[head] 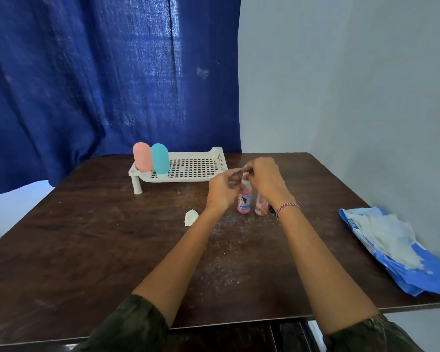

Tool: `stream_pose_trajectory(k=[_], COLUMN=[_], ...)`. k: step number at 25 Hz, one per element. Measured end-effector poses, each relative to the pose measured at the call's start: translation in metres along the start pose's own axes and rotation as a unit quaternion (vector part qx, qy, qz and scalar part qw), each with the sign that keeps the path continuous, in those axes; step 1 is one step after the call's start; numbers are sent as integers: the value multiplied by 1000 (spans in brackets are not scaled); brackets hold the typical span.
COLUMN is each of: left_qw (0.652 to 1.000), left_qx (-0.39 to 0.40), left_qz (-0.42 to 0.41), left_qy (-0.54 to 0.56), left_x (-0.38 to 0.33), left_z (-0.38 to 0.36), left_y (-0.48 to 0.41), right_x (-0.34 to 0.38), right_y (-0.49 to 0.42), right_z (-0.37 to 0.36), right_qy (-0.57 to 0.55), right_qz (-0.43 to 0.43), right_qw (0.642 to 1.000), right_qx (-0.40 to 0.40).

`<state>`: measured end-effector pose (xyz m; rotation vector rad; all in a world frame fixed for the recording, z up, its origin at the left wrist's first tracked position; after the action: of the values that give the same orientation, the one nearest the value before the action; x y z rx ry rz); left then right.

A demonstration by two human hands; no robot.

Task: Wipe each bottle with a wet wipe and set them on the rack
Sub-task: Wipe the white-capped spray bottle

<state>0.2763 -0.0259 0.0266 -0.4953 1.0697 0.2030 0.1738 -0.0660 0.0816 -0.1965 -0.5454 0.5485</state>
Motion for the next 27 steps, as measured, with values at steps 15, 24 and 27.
stream_pose_trajectory(k=[15, 24, 27], left_qw=[987, 987, 987], left_qx=[-53, -113, -136], left_qz=[-54, -54, -63], left_qy=[-145, -98, -57], left_x=[27, 52, 58], left_z=[88, 93, 94], left_y=[6, 12, 13], right_x=[59, 40, 46], right_y=[8, 35, 41], right_z=[-43, -74, -93], right_qy=[-296, -308, -248], right_qz=[59, 119, 178], right_qw=[952, 942, 952], right_qx=[-58, -64, 0])
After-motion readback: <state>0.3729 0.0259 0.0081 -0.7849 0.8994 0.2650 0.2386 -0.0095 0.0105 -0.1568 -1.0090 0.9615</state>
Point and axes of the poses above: each hand's wrist, its own y-axis away from the middle knuckle, its own z-axis out of the back of the hand, x = y × z, the point moved 6 cm from there along -y, towards the middle knuckle, and after that the axes turned 4 degrees about -y, right-handed, at the moved point
